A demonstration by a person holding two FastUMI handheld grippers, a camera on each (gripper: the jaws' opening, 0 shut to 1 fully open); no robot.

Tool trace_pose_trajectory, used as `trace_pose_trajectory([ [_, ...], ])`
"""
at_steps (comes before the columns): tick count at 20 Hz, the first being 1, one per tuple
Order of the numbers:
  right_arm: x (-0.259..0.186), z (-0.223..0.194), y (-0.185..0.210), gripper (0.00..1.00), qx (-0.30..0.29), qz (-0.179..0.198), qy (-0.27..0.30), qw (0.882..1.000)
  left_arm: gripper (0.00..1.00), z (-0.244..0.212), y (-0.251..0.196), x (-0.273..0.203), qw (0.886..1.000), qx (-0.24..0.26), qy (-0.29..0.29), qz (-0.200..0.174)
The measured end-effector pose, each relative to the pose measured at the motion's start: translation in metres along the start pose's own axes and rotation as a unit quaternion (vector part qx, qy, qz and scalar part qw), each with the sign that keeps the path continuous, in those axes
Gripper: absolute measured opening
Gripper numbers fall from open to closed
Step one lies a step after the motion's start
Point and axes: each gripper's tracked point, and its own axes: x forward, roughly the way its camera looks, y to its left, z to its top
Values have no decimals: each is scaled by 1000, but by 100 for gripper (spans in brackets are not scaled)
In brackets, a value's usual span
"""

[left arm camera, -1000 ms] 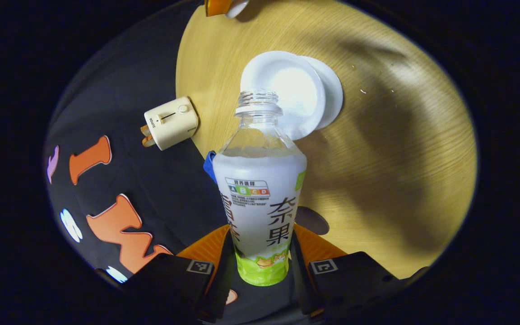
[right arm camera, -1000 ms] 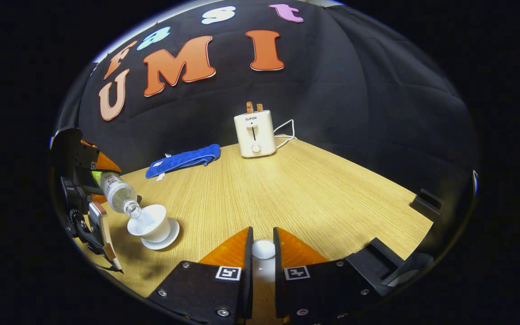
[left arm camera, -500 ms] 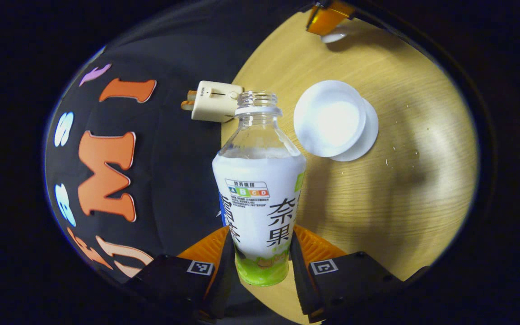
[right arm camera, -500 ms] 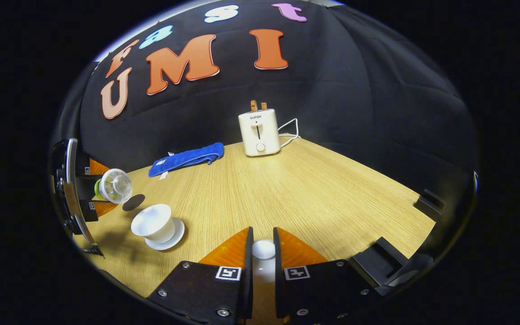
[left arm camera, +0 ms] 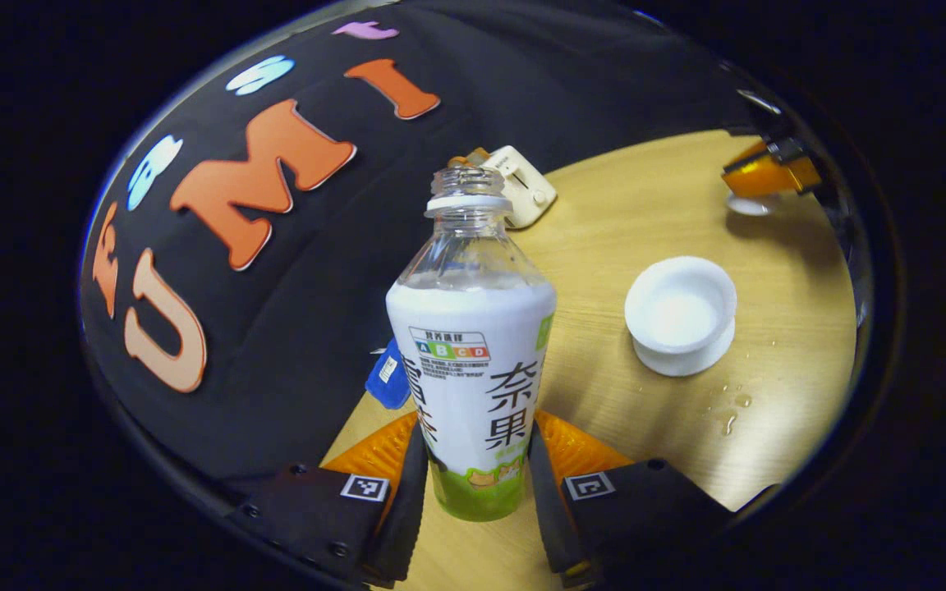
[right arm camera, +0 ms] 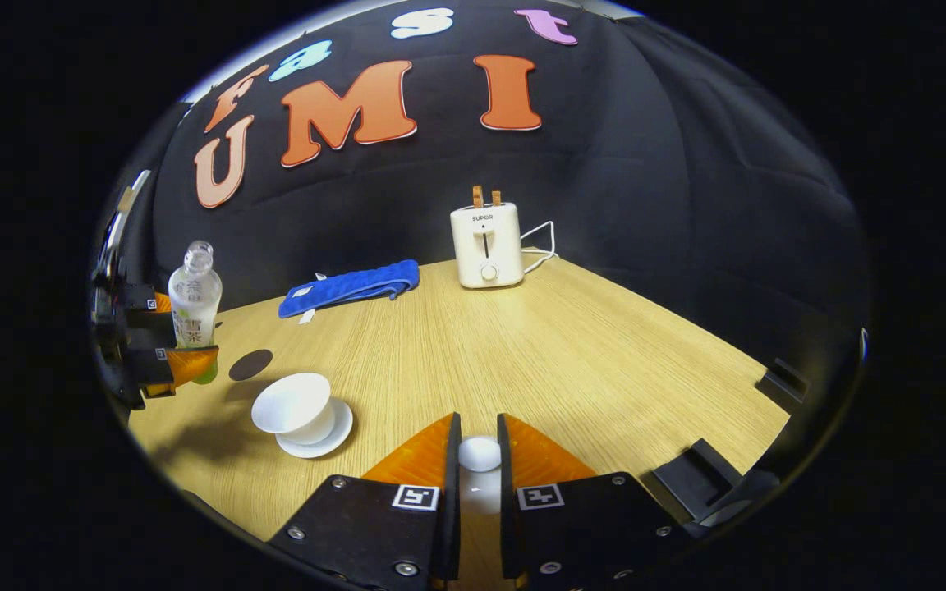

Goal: Open the teacup lid with one hand, grasp the water bottle and pour water into the teacup with the other hand; after pouring, place the water bottle on the coaster and then close the teacup lid.

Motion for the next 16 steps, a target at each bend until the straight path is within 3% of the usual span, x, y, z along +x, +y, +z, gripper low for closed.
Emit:
trace_pose_trajectory([
  [2,0,1,3,20,-7,3,1,1000,60,4,-3,3,998,-66,-17,-8],
  [5,0,5,10,20,-19,7,0,1000,63,8,-3,7,989,-141,-35,13],
  [8,2,8,14,20,-25,11,0,1000,60,12,1,12,969,-237,-58,27],
  [11,4,8,18,20,-24,14,2,1000,63,12,17,19,953,-289,-69,62],
  [16,7,14,16,20,-23,10,-2,1000,61,9,26,35,928,-360,-68,73],
])
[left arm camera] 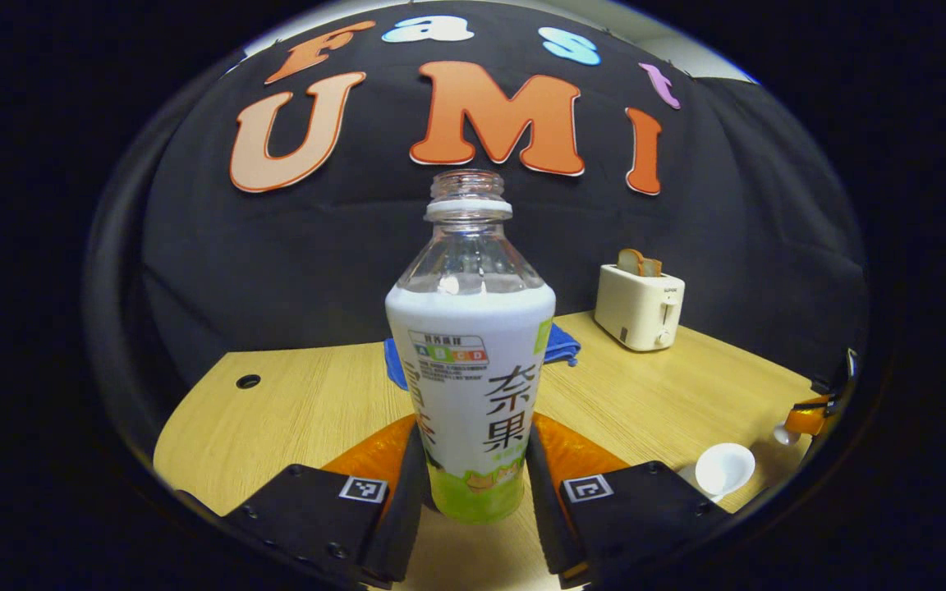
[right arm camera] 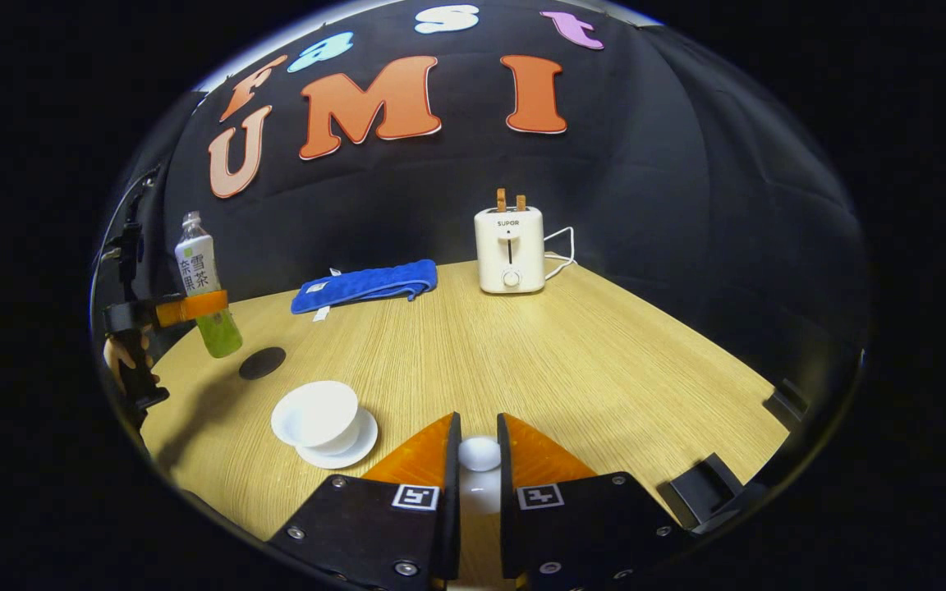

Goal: Open the teacup lid with one hand, grasp the water bottle and pour water into the teacup with the other hand; after pouring, place the water bottle on the coaster and then close the teacup lid.

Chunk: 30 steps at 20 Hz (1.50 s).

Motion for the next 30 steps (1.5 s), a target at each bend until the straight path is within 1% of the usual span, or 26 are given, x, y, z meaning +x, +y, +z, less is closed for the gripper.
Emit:
trace_pose_trajectory([
  [1,1,2,-1,20,-1,-2,-1,1000,63,0,2,3,1000,-2,-3,3],
  [2,1,3,-2,20,-2,-4,-2,1000,62,-1,5,6,1000,-3,-2,7],
  [4,4,2,-6,20,-2,-8,0,1000,63,-5,4,8,1000,-9,3,3],
  [5,6,1,-8,20,-1,-11,2,1000,61,-8,3,11,1000,-11,10,2],
  [6,8,0,-9,20,-1,-14,5,1000,63,-12,3,12,1000,-13,16,-1],
  [10,16,-3,-14,20,0,-21,13,1000,62,-22,4,13,999,-13,34,-2],
  [11,19,-3,-14,20,0,-22,15,1000,63,-24,4,15,999,-14,38,-3],
  [13,22,-4,-12,20,0,-21,19,1000,62,-27,0,16,999,-21,42,-11],
  [14,24,-5,-12,20,-1,-20,21,1000,63,-27,1,18,999,-21,39,-10],
  [15,25,-6,-12,20,-3,-19,23,1000,63,-26,1,19,999,-21,38,-10],
  [16,25,-7,-9,20,-4,-18,24,1000,65,-27,0,19,999,-21,39,-10],
  [18,26,-8,-8,20,-4,-16,26,1000,63,-28,0,19,999,-21,39,-12],
  [19,27,-7,-9,20,-3,-16,26,1000,63,-28,0,19,999,-20,40,-11],
  [20,28,-8,-8,20,-2,-15,27,1000,66,-27,1,19,999,-20,40,-10],
  [21,28,-8,-8,20,-1,-15,27,1000,67,-28,2,19,999,-19,40,-7],
  [22,27,-8,-8,20,-2,-14,27,1000,71,-28,1,18,999,-17,41,-7],
  [23,27,-8,-9,24,-2,-15,27,1000,70,-27,2,19,999,-15,40,-5],
  [24,26,-8,-10,20,-2,-16,27,1000,71,-28,3,18,999,-12,41,-3],
  [25,26,-7,-11,20,0,-16,26,1000,71,-27,4,19,999,-9,40,-1],
  [26,26,-6,-12,24,1,-17,25,1000,72,-27,5,19,999,-8,39,1],
  [27,25,-6,-13,20,2,-18,24,1000,72,-27,5,18,999,-8,39,1],
  [28,24,-6,-13,20,2,-18,23,1000,75,-27,6,20,999,-7,37,3],
  [30,24,-6,-13,20,2,-18,23,1000,84,-25,8,19,999,-4,32,10],
])
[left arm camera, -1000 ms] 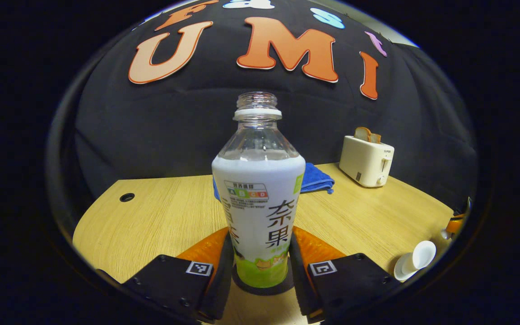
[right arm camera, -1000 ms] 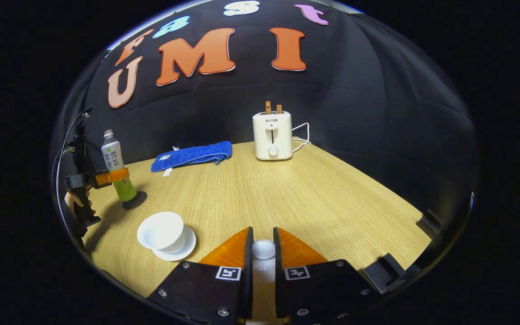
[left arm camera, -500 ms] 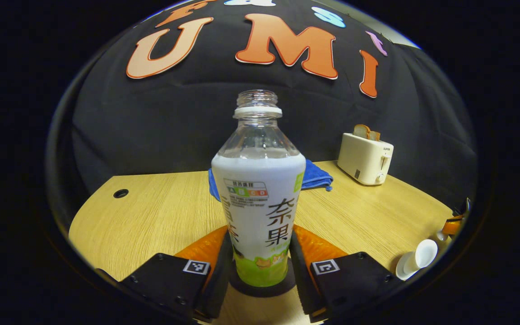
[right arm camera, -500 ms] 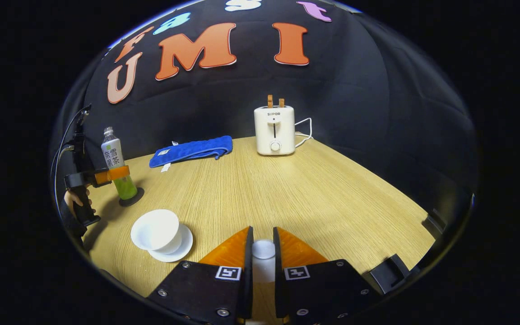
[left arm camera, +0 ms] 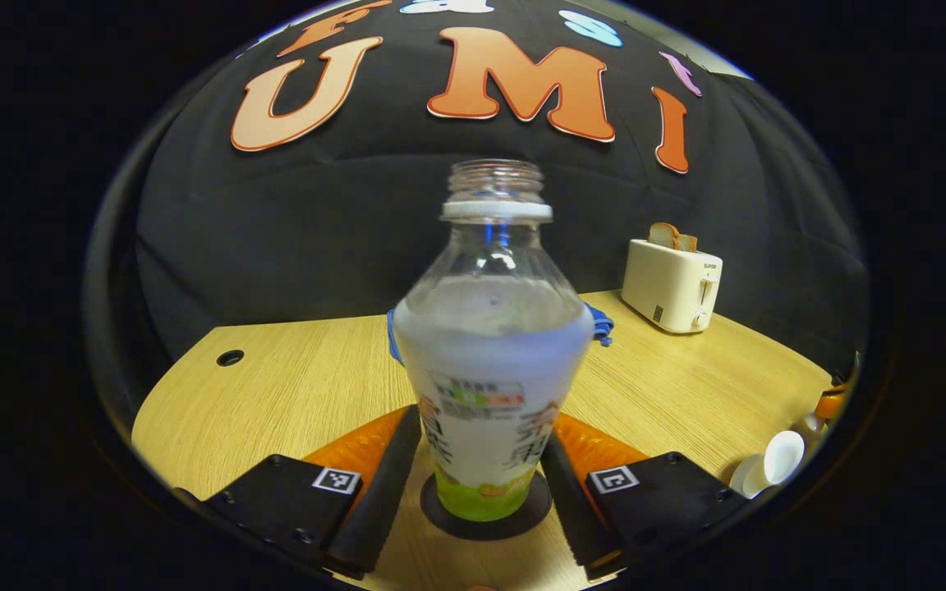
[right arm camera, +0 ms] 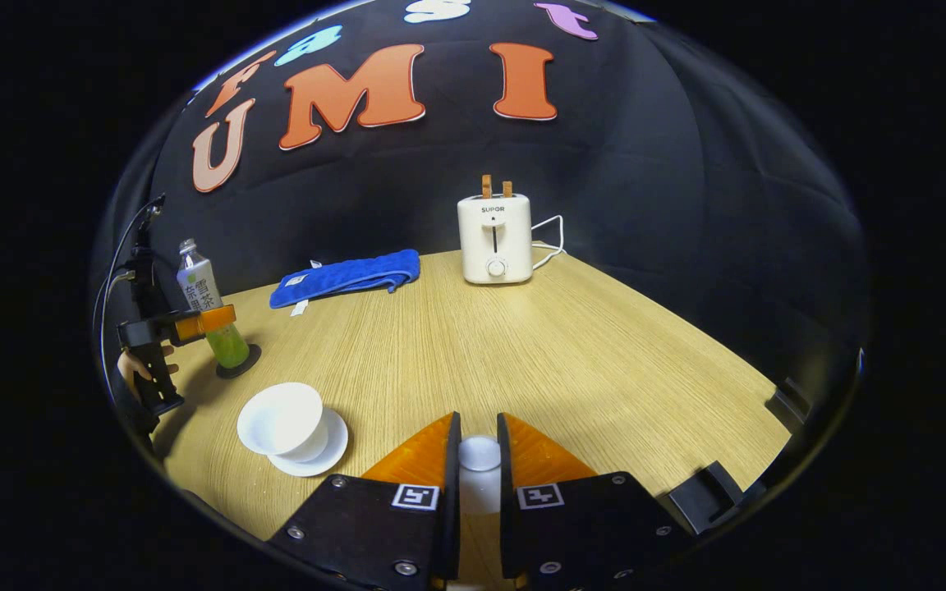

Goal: Open the teacup lid with one hand, grasp the water bottle and pour water into the teacup with the other hand; after pouring, place the water bottle on the coaster and then close the teacup lid.

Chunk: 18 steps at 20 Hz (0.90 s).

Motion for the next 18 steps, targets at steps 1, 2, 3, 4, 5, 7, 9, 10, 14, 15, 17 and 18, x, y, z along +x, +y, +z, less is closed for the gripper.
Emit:
trace_pose_trajectory([
  [1,-1,1,1,20,0,1,-1,1000,87,0,1,0,1000,3,-1,5],
  [2,-1,3,1,20,0,2,-4,1000,89,0,3,-2,1000,7,-1,8],
  [3,-3,4,3,20,0,2,-6,1000,99,-2,4,-5,1000,11,0,11],
  [4,-4,7,4,20,-1,3,-10,1000,97,-2,6,-6,1000,14,0,15],
  [5,-6,10,4,20,-2,4,-14,1000,97,-2,7,-9,1000,18,-2,18],
  [7,-11,17,8,20,-4,8,-24,1000,100,-2,8,-14,1000,14,-6,22],
  [9,-14,25,15,20,-7,16,-35,999,97,-4,5,-21,1000,0,-12,24],
  [10,-16,30,21,20,-10,21,-41,999,100,-4,5,-25,1000,-6,-11,28],
  [14,-22,46,55,20,-22,55,-65,996,100,6,9,-48,998,-23,-39,51],
  [15,-22,48,65,20,-25,64,-69,995,100,9,12,-51,997,-23,-49,59],
  [17,-22,50,89,20,-33,88,-78,993,100,14,16,-57,995,-24,-59,70],
  [18,-21,50,99,20,-38,97,-80,991,100,15,16,-62,995,-27,-63,71],
])
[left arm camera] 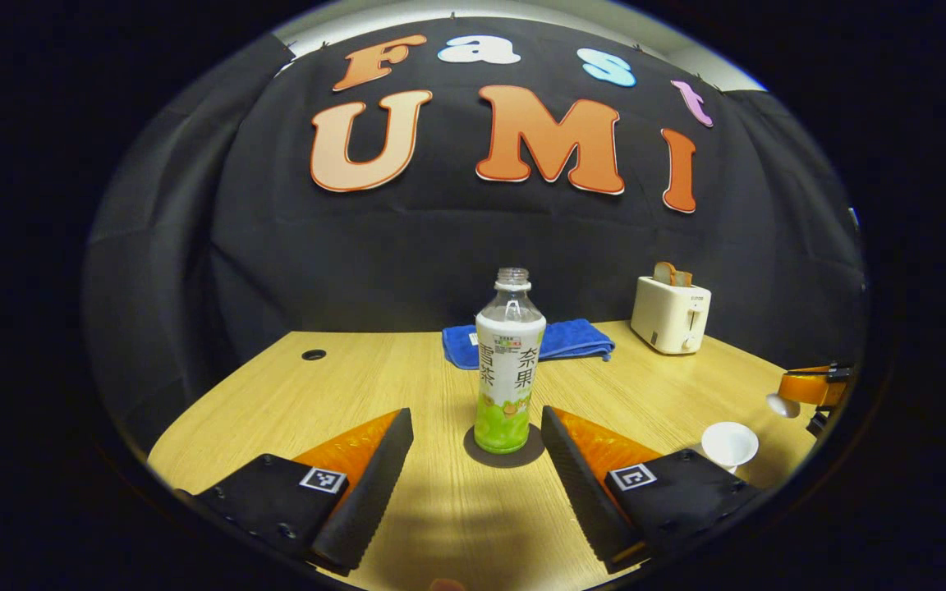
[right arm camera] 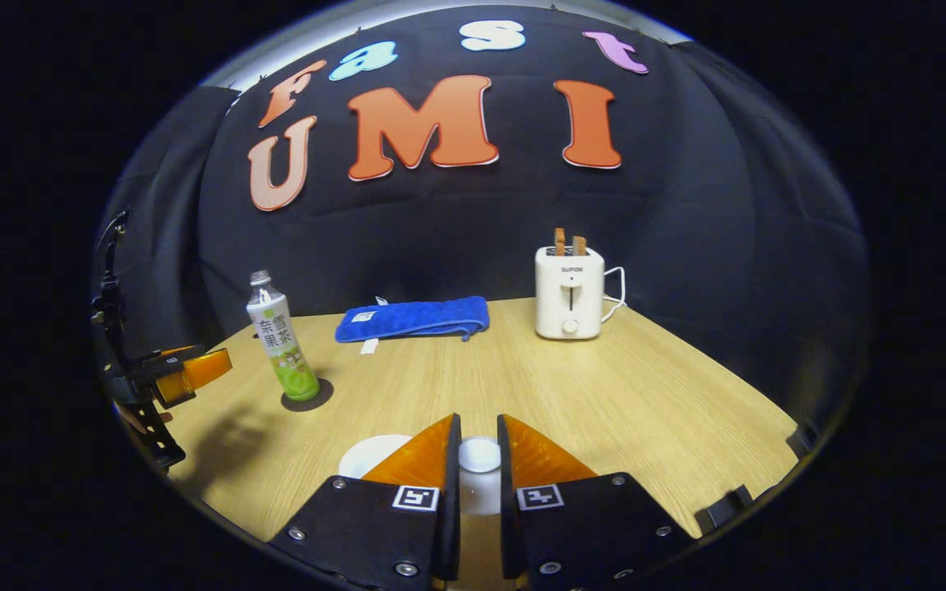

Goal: Open the teacup lid with one hand, grasp the water bottle and pour water into the teacup with the other hand; after pouring, place the water bottle on the coaster and then close the teacup lid.

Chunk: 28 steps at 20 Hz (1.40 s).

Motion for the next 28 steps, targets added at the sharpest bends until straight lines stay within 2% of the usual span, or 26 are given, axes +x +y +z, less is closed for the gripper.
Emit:
trace_pose_trajectory([
  [4,12,-8,33,20,-12,34,1,999,100,4,13,-13,1000,-1,-10,26],
  [6,20,-15,42,20,-21,40,7,999,100,3,18,-16,999,-3,-12,33],
  [7,22,-16,45,20,-24,41,5,999,96,3,18,-18,999,-7,-11,36],
  [8,26,-20,48,20,-29,43,6,999,100,2,20,-19,999,-12,-9,39],
  [14,32,-34,52,20,-36,46,17,998,100,-2,21,-19,999,-26,-4,41],
  [15,33,-34,54,20,-36,48,18,998,96,-2,21,-19,999,-27,-5,40],
  [16,33,-35,55,20,-38,50,18,998,100,-2,21,-20,999,-27,-4,40],
  [19,34,-39,58,22,-41,57,22,997,100,-2,20,-19,999,-27,-5,38],
  [25,23,-27,54,32,-40,54,9,998,100,1,21,-19,999,-25,-11,42],
  [27,13,-20,51,42,-44,51,7,998,100,2,22,-19,999,-28,-12,44],
  [28,6,-16,50,51,-42,53,3,998,100,3,21,-21,999,-28,-13,44],
])
